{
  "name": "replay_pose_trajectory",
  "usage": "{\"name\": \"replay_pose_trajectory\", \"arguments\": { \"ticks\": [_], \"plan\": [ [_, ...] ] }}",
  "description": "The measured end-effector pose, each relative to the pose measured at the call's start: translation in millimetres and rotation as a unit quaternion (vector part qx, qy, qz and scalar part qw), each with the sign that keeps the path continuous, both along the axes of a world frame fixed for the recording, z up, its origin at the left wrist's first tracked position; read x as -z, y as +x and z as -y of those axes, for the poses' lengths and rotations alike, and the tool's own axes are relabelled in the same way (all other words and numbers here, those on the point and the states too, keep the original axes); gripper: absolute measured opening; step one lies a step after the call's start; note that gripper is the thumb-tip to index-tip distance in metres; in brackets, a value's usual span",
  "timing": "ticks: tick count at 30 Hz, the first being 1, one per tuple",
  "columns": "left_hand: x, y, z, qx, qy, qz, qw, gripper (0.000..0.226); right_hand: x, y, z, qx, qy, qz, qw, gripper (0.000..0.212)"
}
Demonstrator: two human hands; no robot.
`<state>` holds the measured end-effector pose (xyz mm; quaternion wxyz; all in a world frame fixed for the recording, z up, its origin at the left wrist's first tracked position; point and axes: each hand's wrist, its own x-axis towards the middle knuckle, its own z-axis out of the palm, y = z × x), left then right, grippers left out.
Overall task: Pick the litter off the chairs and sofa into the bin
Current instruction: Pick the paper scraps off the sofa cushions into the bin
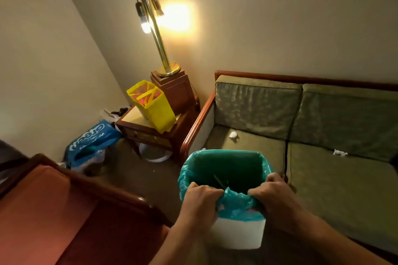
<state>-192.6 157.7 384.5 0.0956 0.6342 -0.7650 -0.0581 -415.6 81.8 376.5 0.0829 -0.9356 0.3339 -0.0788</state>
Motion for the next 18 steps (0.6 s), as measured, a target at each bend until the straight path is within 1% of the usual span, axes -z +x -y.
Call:
{"name": "replay_pose_trajectory", "arguments": {
  "ticks": [2,5,9,10,12,13,15,18],
  "plan": [
    [8.8,-11.4,22.0,0.015,0.009,-0.017,1.0,0.016,13.5,-12.8,9.7,0.044,0.0,-0.001,0.999,0.02],
    [22.5,-17.7,54.0,0.017,0.026,-0.017,0.999,0.025,34.1,-23.1,29.5,0.112,0.031,-0.005,0.993,0.023],
    [46.8,-2.2,106.9,0.061,0.094,-0.071,0.991,0.048,69.2,-22.2,62.4,0.149,0.058,-0.022,0.987,0.019],
    [58.5,3.6,121.6,0.071,0.1,-0.093,0.988,0.048,80.7,-19.4,70.8,0.153,0.057,-0.028,0.986,0.016],
    [87.8,19.4,156.1,0.082,0.075,-0.122,0.986,0.038,103.6,-12.5,87.1,0.181,0.062,-0.038,0.981,0.011],
    [106.6,28.5,176.8,0.085,0.054,-0.119,0.988,0.032,115.8,-8.3,94.8,0.19,0.074,-0.05,0.978,0.011],
    [155.1,48.5,220.6,0.087,0.052,-0.09,0.991,0.021,149.2,-0.3,106.7,0.2,0.104,-0.08,0.971,0.017],
    [238.8,84.6,277.9,0.083,0.119,0.014,0.989,0.016,200.5,-0.7,114.5,0.234,0.141,-0.089,0.958,0.03]
  ]
}}
